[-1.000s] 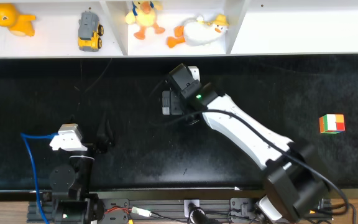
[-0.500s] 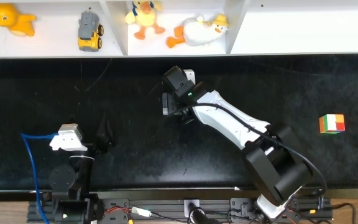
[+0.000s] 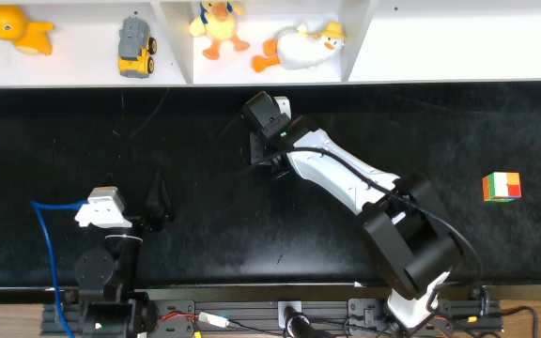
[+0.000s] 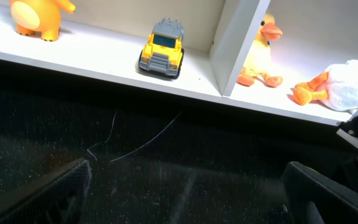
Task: Store Toys
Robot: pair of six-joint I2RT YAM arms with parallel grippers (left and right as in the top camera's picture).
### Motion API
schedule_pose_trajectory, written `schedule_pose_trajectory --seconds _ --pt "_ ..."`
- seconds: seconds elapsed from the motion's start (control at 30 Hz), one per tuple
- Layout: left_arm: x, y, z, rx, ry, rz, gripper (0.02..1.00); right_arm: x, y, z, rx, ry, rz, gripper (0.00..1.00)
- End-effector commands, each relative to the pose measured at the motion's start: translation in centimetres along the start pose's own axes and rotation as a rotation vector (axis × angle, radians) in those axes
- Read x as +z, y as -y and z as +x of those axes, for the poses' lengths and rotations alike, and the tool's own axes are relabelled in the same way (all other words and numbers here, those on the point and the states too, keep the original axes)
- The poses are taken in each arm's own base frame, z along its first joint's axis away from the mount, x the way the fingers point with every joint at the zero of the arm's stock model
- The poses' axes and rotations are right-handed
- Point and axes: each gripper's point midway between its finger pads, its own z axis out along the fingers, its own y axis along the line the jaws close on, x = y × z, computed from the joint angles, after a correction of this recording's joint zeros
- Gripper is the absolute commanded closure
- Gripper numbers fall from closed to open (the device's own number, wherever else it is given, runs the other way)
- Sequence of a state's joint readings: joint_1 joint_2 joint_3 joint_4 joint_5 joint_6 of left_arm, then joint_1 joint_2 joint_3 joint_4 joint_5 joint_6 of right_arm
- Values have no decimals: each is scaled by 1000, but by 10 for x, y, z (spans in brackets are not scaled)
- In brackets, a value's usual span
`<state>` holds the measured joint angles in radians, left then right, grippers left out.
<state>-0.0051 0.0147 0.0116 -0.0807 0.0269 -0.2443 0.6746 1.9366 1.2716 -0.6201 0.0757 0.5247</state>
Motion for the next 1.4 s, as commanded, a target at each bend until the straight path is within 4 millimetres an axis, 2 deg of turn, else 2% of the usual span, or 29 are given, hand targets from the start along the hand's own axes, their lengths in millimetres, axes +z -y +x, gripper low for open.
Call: schedule_pose_trajectory --seconds 0.03,0.23,0.43,0.53,0.7,0.93,1.07,1.1,1.17,1.2,1.3,1.4 --pt "-1 3 0 9 5 18 20 32 15 38 8 -144 41 612" --pt "-1 3 0 8 5 18 20 30 18 44 7 -169 55 812" --pt "-1 3 0 8 5 18 20 27 18 47 -9 -192 57 956" --pt "-1 3 0 8 5 18 20 20 17 44 -12 -205 65 956" --pt "-1 3 0 8 5 18 20 -7 10 28 -14 -224 92 954" --pt "-1 3 0 8 5 18 20 -66 3 9 -9 -213 96 956" --pt "-1 3 0 8 5 18 20 -103 26 7 32 -168 177 956" --pt "-1 3 0 8 5 18 20 -120 38 8 48 -159 203 954" --pt "-1 3 0 8 5 18 20 -141 54 7 75 -145 224 958" --pt "-1 3 0 8 5 18 20 -159 69 5 107 -125 236 958" --pt "-1 3 0 8 5 18 20 -186 100 0 174 -78 268 958" --pt "-1 3 0 8 5 18 20 -204 136 -1 228 -53 318 958"
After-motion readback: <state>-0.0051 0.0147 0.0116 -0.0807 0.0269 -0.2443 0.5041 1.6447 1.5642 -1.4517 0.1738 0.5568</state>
